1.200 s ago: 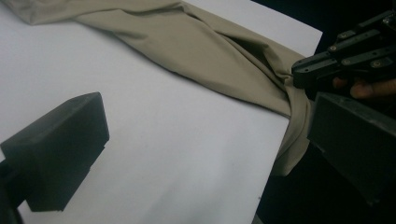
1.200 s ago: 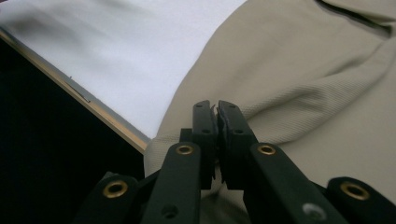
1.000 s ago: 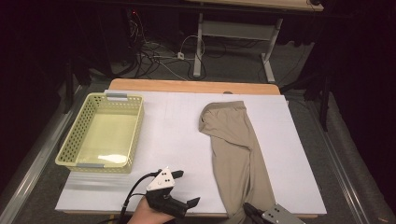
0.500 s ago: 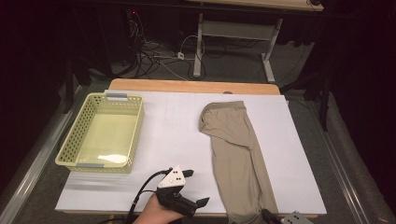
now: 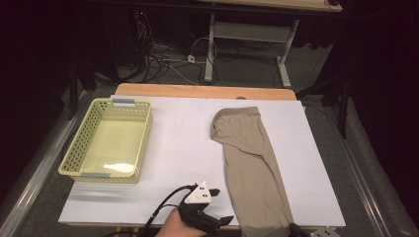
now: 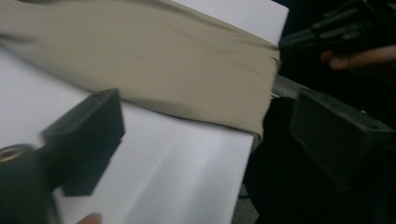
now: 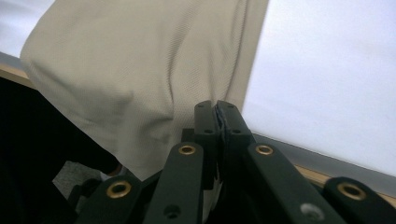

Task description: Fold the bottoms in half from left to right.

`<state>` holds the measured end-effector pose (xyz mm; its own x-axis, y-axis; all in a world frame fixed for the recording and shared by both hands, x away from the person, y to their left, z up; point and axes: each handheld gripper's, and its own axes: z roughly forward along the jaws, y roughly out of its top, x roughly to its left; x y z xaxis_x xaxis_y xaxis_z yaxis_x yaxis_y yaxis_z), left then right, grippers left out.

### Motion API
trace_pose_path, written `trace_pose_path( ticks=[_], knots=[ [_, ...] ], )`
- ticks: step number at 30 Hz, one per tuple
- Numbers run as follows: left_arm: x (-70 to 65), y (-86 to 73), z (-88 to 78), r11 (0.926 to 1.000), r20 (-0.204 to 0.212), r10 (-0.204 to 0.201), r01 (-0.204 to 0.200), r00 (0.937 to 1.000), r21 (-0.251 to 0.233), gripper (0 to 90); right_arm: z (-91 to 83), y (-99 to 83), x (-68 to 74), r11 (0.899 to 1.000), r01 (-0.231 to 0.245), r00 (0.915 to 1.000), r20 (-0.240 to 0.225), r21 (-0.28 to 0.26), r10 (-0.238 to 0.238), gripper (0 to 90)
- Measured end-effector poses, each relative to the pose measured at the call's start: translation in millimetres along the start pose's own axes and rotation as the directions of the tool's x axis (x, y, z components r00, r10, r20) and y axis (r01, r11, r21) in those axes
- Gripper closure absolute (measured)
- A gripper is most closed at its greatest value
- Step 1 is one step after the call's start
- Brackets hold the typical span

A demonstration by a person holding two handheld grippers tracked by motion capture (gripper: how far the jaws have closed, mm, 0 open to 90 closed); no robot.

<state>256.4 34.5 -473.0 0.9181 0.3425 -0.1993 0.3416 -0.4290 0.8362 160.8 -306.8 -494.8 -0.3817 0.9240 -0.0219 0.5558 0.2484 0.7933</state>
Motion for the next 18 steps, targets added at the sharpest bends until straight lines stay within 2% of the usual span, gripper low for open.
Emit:
trace_pose_path(
  ticks=[3, 9, 13, 18],
  knots=[
    [-4.9, 2.0, 7.6, 0.9995, 0.012, 0.022, -0.023, 0.9997, 0.022, 17.3, -2.3, -1.8, -1.2, 1.0, -0.002, 1.0, 0.009, 0.004, 0.002, 88.5],
    [0.1, 2.1, 1.8, 0.9996, -0.035, 0.026, -0.025, 0.999, 0.012, 16.5, -6.6, -5.3, -4.5, 1.0, -0.01, 0.9999, 0.012, 0.006, 0.01, 89.0],
    [8.1, 1.1, -7.7, 1.0, -0.072, 0.006, -0.006, 0.9974, -0.003, 13.2, -7.5, -6.0, -4.2, 1.0, -0.009, 0.9999, 0.008, 0.008, 0.009, 89.2],
    [18.0, -0.6, -20.6, 0.999, -0.112, -0.033, 0.029, 0.9931, -0.033, 13.0, -9.9, -1.6, -3.9, 1.0, -0.017, 0.9998, -0.014, -0.022, 0.017, 83.1]
  ],
)
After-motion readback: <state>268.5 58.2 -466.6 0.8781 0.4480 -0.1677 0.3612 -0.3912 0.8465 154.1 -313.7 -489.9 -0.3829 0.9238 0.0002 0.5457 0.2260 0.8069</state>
